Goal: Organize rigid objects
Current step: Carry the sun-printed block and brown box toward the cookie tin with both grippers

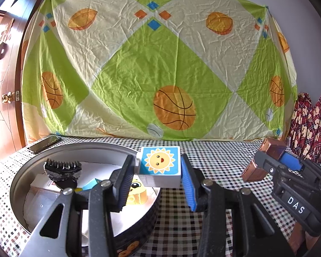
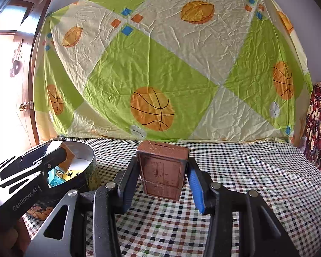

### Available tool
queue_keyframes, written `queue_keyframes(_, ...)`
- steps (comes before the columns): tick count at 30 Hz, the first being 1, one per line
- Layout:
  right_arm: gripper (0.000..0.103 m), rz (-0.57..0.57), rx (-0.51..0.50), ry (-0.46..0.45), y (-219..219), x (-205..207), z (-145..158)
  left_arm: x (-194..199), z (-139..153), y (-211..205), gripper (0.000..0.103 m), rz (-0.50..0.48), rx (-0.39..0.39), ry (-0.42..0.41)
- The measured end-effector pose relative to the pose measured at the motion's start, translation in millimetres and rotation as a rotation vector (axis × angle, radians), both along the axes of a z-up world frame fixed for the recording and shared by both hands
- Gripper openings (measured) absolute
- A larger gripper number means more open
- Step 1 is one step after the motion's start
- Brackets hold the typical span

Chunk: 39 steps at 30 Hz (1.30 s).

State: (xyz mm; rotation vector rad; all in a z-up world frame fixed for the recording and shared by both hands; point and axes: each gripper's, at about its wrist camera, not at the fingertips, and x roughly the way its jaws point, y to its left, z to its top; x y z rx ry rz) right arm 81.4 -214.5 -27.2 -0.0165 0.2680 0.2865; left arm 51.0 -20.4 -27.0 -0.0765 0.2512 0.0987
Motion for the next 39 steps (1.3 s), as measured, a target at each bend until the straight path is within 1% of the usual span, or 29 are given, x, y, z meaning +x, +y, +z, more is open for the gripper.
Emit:
queue_keyframes(27,0.048,0.08,-0.002,-0.016,44,-7,2,-13,4,29,0.042,0.053,-0.017,-0.06)
queue_keyframes(39,0.048,0.115,-0.004,-0.016,61,-11,2,-17,5,39,0.042,0.064,-0.038,-0.071)
